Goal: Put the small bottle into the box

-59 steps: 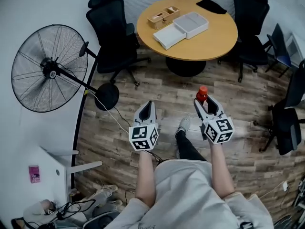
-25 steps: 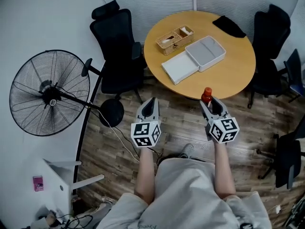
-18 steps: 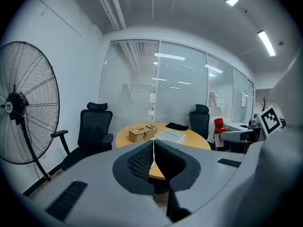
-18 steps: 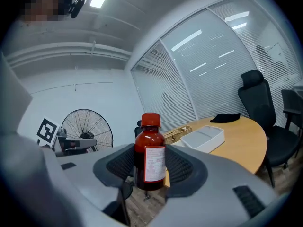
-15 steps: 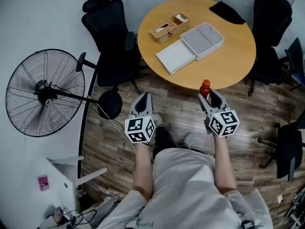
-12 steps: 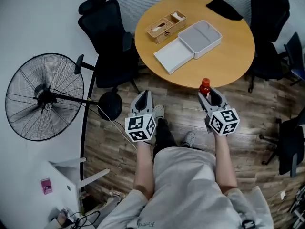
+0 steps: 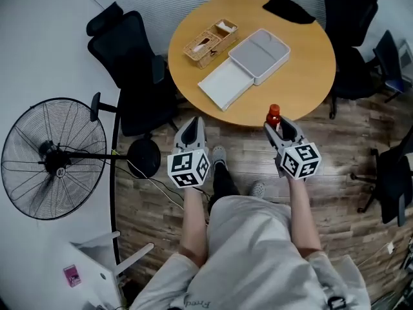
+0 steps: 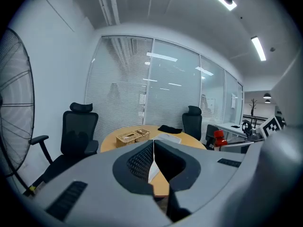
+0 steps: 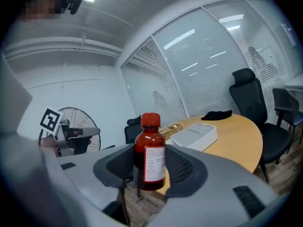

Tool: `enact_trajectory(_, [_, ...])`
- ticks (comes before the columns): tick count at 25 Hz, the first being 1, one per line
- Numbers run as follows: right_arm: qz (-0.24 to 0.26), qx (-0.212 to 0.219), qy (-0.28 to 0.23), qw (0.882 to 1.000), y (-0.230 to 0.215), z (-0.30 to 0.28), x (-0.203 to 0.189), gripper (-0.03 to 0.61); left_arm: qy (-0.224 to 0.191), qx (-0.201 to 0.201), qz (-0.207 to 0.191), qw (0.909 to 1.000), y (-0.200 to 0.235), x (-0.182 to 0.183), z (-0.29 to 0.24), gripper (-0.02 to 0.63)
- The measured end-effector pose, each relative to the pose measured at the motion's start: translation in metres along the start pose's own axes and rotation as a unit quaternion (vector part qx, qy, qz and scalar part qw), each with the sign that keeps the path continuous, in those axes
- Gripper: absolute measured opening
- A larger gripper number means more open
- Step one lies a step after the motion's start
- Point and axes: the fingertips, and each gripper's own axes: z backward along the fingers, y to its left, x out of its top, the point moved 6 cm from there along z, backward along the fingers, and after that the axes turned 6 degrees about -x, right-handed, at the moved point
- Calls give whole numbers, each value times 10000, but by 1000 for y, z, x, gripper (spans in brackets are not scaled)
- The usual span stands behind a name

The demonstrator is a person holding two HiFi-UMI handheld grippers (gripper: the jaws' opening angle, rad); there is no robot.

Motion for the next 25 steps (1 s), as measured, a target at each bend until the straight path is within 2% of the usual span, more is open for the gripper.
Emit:
enact_trajectory(6, [76, -149, -10, 9999, 2, -43, 24, 209, 103, -244, -33, 9996, 29, 16, -40, 29])
enact_trajectory(14, [213, -158, 305, 9992, 14, -113, 34, 209, 269, -465, -86, 9985, 80, 29, -81, 29])
enact_trajectory(18, [193, -137, 419, 9988, 27, -154, 40, 209, 314, -521, 14, 9981, 114, 30, -93, 29])
enact_trajectory(25, [633, -239, 839, 9942, 41, -202, 40, 210, 494, -602, 217, 9967, 166, 21, -115, 29])
